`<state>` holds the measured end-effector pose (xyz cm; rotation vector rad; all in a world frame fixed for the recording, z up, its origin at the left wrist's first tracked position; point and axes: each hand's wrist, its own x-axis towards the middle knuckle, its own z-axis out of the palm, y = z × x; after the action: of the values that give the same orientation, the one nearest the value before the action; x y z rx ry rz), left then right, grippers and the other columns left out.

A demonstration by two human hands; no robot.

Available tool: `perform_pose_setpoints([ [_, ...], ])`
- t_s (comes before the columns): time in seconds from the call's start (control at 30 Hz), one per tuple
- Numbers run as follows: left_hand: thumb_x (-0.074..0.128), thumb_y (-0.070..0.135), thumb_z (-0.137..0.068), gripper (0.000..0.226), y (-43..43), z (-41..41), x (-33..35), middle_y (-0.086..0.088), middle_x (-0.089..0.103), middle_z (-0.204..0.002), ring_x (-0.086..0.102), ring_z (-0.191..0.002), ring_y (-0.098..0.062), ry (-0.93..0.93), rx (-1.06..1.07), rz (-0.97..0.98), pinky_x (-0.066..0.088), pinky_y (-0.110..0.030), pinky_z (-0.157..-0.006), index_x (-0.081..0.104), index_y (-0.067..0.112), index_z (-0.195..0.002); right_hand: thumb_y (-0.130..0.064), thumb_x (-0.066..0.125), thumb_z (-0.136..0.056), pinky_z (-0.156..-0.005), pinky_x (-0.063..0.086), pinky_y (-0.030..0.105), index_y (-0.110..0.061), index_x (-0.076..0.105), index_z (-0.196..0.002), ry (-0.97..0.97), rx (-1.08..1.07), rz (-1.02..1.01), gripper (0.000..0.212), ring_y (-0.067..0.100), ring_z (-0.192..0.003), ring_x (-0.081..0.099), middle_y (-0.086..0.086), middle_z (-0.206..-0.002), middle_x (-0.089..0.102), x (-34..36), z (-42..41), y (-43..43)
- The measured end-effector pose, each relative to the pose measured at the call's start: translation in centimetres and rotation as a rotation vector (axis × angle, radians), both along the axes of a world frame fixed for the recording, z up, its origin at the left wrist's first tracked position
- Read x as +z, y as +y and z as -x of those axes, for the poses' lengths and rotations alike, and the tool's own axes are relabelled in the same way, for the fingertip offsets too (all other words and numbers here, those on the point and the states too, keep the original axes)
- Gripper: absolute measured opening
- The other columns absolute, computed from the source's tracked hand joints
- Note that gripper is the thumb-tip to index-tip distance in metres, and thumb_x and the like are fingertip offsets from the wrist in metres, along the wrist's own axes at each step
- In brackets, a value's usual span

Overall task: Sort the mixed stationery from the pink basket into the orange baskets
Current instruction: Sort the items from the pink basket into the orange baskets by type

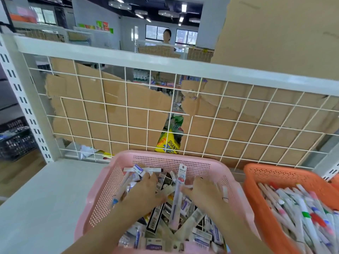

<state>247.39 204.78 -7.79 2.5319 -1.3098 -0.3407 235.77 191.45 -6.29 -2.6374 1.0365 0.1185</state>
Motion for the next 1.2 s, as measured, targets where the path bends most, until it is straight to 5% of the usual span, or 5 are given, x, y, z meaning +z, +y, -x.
perform_pose_setpoints([
  [0.13,0.064,0.044,-0.083,0.07,-0.3,0.6,-0.2,-0.007,0.041,-0.128,0.052,-0.113,-0.023,-0.005,-0.029,-0.072,0.042,-0.03,-0.085,0.029,0.008,-0.132,-0.067,0.058,-0.074,-0.076,0.043,0.032,-0.019,0.043,-0.128,-0.065,-0.084,-0.046,0.074,0.024,-0.112,0.05,0.004,-0.121,0.053,-2.5,-0.8,-0.5],
  [0.3,0.064,0.028,-0.083,0.038,-0.5,-0.1,-0.5,-0.003,0.052,-0.102,0.055,-0.095,-0.019,0.105,0.0,-0.043,0.042,-0.027,-0.075,0.041,0.014,-0.109,-0.044,0.072,-0.069,-0.076,0.04,0.031,-0.013,0.038,-0.13,-0.187,-0.161,-0.18,0.077,0.027,-0.114,0.047,0.012,-0.128,0.045,-3.6,-1.1,-1.4],
  [0.57,0.05,0.03,-0.092,0.018,-0.2,-0.7,-0.4,0.008,0.039,-0.073,0.046,-0.076,-0.014,0.056,-0.01,0.048,0.038,-0.02,-0.06,0.041,0.015,-0.094,-0.013,0.071,-0.076,-0.06,0.037,0.026,-0.016,0.046,-0.073,-0.315,-0.156,-0.419,0.026,0.015,-0.067,0.052,0.002,-0.073,0.051,-2.8,-0.6,-1.9],
  [0.83,0.048,0.018,-0.092,0.023,0.1,-1.6,0.3,0.008,0.042,-0.063,0.042,-0.053,-0.006,0.057,0.059,0.291,0.03,-0.022,-0.049,0.032,0.022,-0.075,-0.016,0.051,-0.095,-0.066,0.037,0.032,0.013,0.052,-0.101,-0.627,-0.263,-0.559,0.03,0.044,-0.09,0.056,0.031,-0.09,0.05,-1.3,-0.3,-1.6],
  [1.2,0.05,0.019,-0.094,0.015,0.3,-1.6,1.1,0.003,0.044,-0.06,0.041,-0.051,-0.012,0.205,0.106,0.489,0.031,-0.026,-0.05,0.04,0.02,-0.082,-0.017,0.045,-0.098,-0.067,0.045,0.021,0.004,0.051,-0.097,-0.985,-0.136,-0.46,0.022,0.022,-0.073,0.055,0.014,-0.08,0.054,3.6,0.3,-0.9],
])
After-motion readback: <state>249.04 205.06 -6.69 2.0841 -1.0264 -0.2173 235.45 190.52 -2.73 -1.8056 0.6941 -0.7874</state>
